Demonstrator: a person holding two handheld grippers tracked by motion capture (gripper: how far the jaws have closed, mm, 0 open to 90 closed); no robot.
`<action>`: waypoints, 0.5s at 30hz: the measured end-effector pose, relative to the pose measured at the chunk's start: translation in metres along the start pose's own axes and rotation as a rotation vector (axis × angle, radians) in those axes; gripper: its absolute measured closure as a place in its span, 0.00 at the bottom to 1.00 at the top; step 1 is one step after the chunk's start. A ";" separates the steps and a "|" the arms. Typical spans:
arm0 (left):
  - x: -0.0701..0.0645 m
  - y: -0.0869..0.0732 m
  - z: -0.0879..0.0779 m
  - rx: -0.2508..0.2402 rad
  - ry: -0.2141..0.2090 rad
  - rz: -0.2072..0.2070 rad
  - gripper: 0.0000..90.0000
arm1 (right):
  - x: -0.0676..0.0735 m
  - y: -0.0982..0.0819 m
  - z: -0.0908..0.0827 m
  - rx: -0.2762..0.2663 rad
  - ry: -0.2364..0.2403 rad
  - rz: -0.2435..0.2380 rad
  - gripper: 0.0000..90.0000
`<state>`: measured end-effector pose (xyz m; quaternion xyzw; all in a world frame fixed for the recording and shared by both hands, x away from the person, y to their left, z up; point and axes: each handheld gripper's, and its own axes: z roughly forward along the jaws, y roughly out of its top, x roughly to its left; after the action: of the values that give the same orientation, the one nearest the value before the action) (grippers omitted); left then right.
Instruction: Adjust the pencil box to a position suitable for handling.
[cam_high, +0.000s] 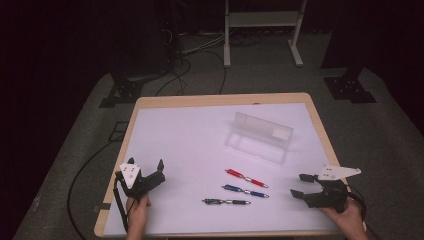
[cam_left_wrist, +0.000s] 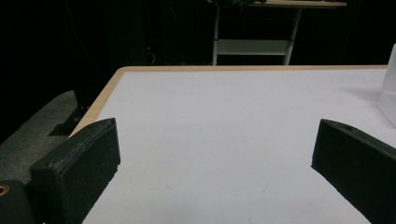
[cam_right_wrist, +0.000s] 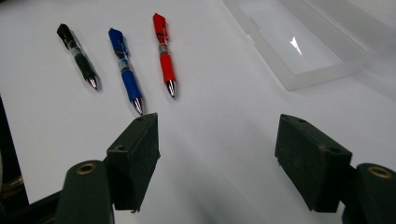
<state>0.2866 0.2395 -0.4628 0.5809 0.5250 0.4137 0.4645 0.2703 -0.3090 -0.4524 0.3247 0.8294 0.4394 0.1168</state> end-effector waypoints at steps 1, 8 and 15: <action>0.001 0.000 0.000 -0.003 -0.002 -0.015 0.00 | 0.001 0.003 0.002 0.002 0.008 -0.006 0.33; 0.009 0.000 0.000 0.005 -0.029 -0.073 0.00 | 0.003 0.015 0.007 0.015 0.028 -0.024 0.34; 0.003 0.000 0.000 0.011 -0.028 -0.024 0.00 | 0.009 0.033 0.014 0.023 0.028 -0.075 0.35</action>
<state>0.2868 0.2428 -0.4632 0.5829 0.5278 0.3969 0.4734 0.2849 -0.2812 -0.4328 0.2885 0.8476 0.4295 0.1176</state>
